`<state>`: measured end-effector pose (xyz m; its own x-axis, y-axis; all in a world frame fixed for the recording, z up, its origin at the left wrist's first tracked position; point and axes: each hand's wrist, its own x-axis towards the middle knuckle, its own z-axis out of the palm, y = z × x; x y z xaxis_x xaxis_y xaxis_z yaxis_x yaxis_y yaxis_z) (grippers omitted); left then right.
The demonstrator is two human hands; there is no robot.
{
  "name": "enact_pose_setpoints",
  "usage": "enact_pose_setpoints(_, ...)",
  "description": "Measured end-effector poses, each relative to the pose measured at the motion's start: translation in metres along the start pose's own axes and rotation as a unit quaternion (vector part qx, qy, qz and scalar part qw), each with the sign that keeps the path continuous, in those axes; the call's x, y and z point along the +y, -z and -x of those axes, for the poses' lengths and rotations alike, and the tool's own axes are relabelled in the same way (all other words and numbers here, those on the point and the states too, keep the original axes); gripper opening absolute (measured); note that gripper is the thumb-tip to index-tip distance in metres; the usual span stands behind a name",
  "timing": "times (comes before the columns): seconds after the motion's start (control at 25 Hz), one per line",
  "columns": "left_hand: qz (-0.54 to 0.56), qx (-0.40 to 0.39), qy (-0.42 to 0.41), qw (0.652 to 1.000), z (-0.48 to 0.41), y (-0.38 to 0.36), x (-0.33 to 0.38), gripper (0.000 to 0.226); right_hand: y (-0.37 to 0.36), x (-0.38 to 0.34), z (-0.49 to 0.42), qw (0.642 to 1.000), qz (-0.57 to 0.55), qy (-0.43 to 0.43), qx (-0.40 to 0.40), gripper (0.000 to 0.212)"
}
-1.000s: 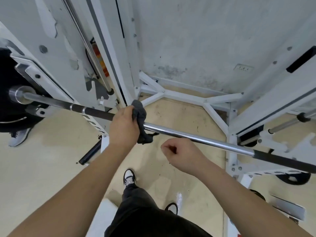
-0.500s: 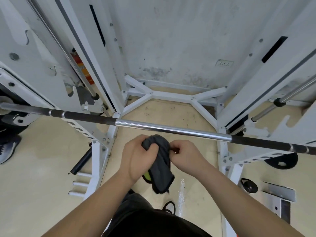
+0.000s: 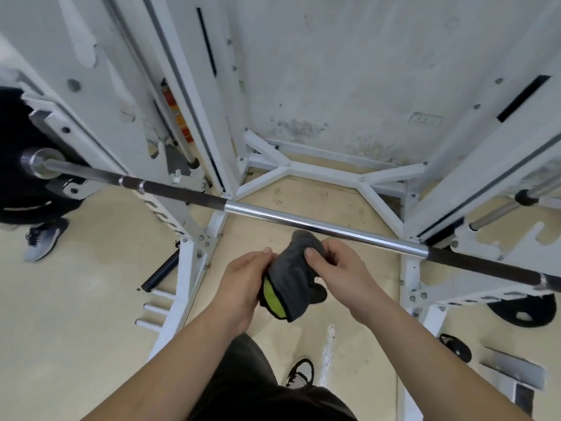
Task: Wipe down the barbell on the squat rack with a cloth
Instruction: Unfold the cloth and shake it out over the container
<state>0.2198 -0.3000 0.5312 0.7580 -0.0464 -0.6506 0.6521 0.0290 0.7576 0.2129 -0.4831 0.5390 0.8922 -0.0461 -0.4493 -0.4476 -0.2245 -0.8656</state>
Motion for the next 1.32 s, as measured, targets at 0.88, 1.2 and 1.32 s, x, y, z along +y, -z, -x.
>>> enact_pose_setpoints(0.88, 0.032, 0.051, -0.19, 0.98, 0.092, 0.185, -0.048, 0.046, -0.191, -0.028, 0.09, 0.996, -0.015, 0.002, -0.088, 0.047)
enact_pose_setpoints(1.2, 0.203, -0.039, -0.077, 0.975, 0.144, 0.19, -0.075, 0.036, -0.202, -0.013, 0.141, 0.993, -0.077, 0.023, -0.09, 0.026)
enact_pose_setpoints(1.32, 0.194, -0.065, -0.005, 0.979, 0.148, 0.187, -0.092, 0.036, -0.2, -0.006, 0.146, 0.964, -0.222, -0.017, -0.149, 0.033)
